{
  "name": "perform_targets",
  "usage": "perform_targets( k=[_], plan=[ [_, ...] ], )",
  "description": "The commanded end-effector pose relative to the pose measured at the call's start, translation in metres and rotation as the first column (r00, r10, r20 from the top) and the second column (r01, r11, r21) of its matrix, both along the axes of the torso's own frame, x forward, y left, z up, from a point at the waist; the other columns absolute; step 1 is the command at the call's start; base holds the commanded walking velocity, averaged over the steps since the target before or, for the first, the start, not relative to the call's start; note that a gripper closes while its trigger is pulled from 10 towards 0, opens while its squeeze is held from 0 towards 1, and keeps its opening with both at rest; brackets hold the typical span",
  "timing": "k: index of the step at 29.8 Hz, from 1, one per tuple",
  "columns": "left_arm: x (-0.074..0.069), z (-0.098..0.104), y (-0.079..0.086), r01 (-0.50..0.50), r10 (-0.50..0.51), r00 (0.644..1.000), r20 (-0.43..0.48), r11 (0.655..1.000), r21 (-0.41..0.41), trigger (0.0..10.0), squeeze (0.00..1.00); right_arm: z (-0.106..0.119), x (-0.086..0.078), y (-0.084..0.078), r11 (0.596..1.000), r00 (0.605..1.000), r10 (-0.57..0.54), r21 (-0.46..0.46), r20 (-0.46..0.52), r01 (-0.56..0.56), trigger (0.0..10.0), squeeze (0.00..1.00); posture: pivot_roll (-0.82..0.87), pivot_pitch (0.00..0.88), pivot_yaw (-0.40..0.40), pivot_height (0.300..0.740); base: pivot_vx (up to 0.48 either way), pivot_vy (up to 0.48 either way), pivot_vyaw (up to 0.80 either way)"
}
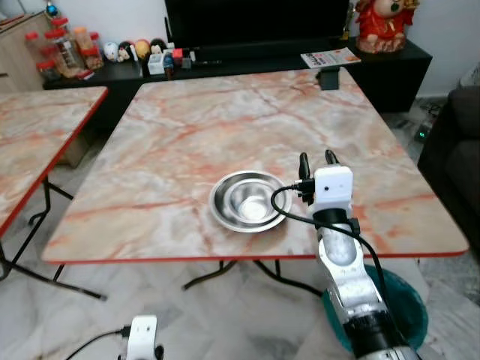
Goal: Setting the table
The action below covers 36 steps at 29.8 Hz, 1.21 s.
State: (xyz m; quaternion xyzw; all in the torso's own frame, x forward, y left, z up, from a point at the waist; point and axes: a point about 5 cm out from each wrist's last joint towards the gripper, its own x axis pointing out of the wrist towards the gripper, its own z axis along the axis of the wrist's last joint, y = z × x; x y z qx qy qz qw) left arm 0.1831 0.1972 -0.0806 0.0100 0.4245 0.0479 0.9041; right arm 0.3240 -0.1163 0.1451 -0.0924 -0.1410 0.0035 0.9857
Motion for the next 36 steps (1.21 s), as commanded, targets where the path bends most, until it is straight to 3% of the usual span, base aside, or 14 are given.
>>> perform_targets(
  k=[1, 5, 24, 32, 36],
  plan=[
    [-0.006, -0.001, 0.010, -0.025, 0.026, 1.000, -0.015, 1.000, 0.015, 10.0, 0.00, 0.009, 0.000, 0.009, 0.999, 0.999, 0.031, 0.004, 0.037, -0.031, 10.0, 0.00, -0.01, 0.017, 0.073, 0.740, 0.000, 0.480, 0.00],
    [-0.006, -0.001, 0.010, -0.026, 0.026, 1.000, -0.015, 1.000, 0.015, 10.0, 0.00, 0.009, 0.000, 0.009, 0.999, 0.999, 0.031, 0.004, 0.037, -0.032, 10.0, 0.00, -0.01, 0.017, 0.073, 0.740, 0.000, 0.480, 0.00],
    [-0.011, -0.003, 0.013, -0.027, 0.028, 0.999, -0.021, 0.999, 0.024, 10.0, 0.00, -0.029, -0.035, -0.006, 0.996, 0.997, 0.063, -0.056, -0.051, -0.066, 10.0, 0.00, -0.01, 0.031, 0.071, 0.740, 0.000, 0.480, 0.00],
    [-0.014, -0.004, 0.013, -0.029, 0.029, 0.999, -0.025, 0.999, 0.022, 10.0, 0.00, -0.067, -0.064, -0.023, 0.990, 0.982, 0.066, -0.109, -0.177, -0.087, 10.0, 0.00, -0.01, 0.039, 0.067, 0.740, 0.000, 0.480, 0.00],
    [-0.014, -0.004, 0.013, -0.027, 0.028, 0.999, -0.025, 0.999, 0.024, 10.0, 0.00, -0.100, -0.075, -0.036, 0.990, 0.950, 0.025, -0.128, -0.310, -0.067, 10.0, 0.00, -0.01, 0.038, 0.068, 0.740, 0.000, 0.480, 0.00]
  ],
)
